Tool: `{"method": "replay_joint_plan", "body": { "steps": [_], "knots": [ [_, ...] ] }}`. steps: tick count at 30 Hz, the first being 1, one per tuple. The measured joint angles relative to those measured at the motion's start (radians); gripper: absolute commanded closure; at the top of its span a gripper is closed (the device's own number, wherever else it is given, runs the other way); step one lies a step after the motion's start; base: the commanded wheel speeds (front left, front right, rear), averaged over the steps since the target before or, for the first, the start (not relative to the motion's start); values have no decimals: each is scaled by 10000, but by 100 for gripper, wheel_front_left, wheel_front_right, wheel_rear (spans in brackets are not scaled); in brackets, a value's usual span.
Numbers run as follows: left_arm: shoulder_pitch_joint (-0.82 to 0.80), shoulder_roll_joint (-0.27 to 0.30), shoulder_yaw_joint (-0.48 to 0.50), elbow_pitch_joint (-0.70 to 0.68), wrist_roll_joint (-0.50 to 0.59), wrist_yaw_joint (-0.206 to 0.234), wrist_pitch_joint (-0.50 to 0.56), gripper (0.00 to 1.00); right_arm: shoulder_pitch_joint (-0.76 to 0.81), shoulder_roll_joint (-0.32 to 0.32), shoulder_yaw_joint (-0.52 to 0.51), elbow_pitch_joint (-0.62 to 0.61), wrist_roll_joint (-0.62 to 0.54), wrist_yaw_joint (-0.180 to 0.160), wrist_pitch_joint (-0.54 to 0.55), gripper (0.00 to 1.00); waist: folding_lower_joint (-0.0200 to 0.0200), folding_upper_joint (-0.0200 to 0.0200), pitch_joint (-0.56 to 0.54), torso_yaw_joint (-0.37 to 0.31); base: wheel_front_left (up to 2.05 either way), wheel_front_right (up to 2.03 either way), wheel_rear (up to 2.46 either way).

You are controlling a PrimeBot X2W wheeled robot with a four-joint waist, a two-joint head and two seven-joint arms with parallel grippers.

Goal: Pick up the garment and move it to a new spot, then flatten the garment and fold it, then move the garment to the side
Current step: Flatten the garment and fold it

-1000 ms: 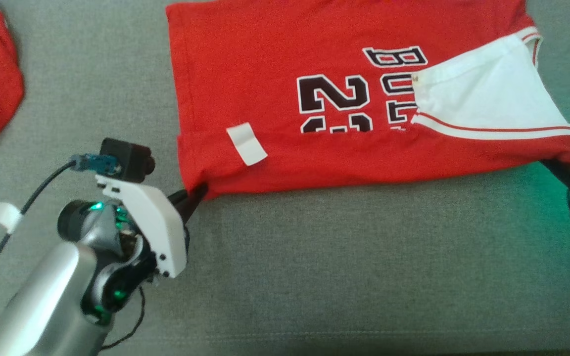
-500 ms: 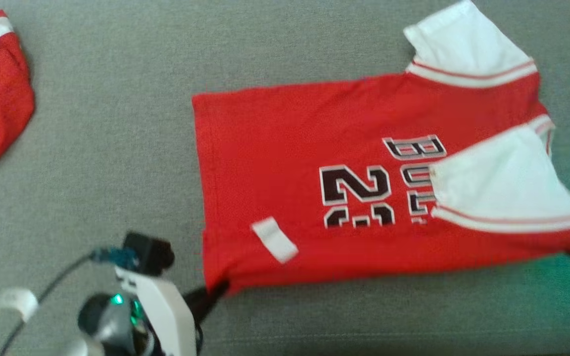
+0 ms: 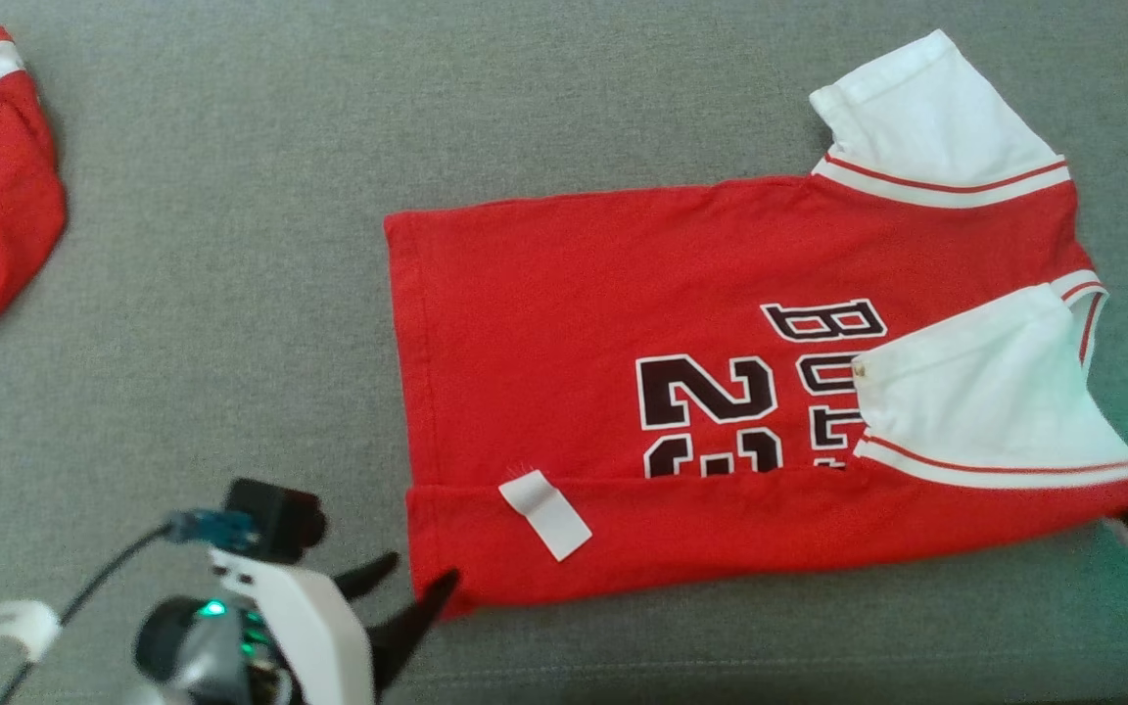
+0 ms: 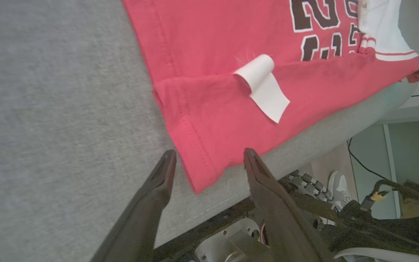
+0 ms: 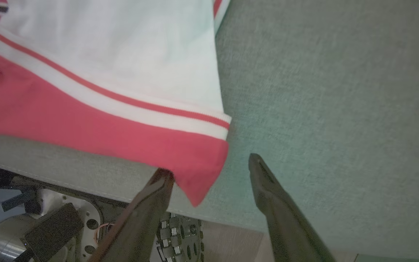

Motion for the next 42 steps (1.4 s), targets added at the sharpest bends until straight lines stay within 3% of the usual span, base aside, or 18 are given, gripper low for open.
{"method": "replay_joint_plan", "body": {
  "steps": [4,5,8,13,19,23,30,42],
  "knots": [
    [-13,504,453,-454,2,36,151,0,-566,-309,-711,-251,428,0,-73,0,0,0,139,0,0,0,0],
    [-328,640,688,-483,155,155,153,0,-1404,-309,-1233,-257,435,0,-251,0,0,0,346,51,0,0,0],
    [-1803,581,773,-157,499,190,224,0,-3014,-309,-1187,-326,395,0,-161,0,0,0,773,196,0,0,0],
    [-4883,-399,430,947,922,-63,280,0,-5880,79,-569,159,-587,0,92,0,2,0,1646,507,0,0,0],
    [-6500,-1189,-142,2644,1243,-474,276,0,-8014,918,297,1697,-1852,0,75,0,4,-1,2284,999,0,0,0],
    [-6850,-1584,-508,3475,1248,-863,263,0,-8665,1390,759,2915,-2573,0,-293,0,3,0,2516,1407,0,0,0],
    [-7680,-2059,-782,4140,1277,-1193,146,0,-9472,1570,1057,4498,-3212,0,-991,0,1,0,2784,1742,0,0,0],
    [-8140,-2167,-805,4510,1271,-1388,46,0,-10257,1653,1762,5195,-2966,0,-1432,0,0,0,2947,1610,0,0,0]
  ]
}}
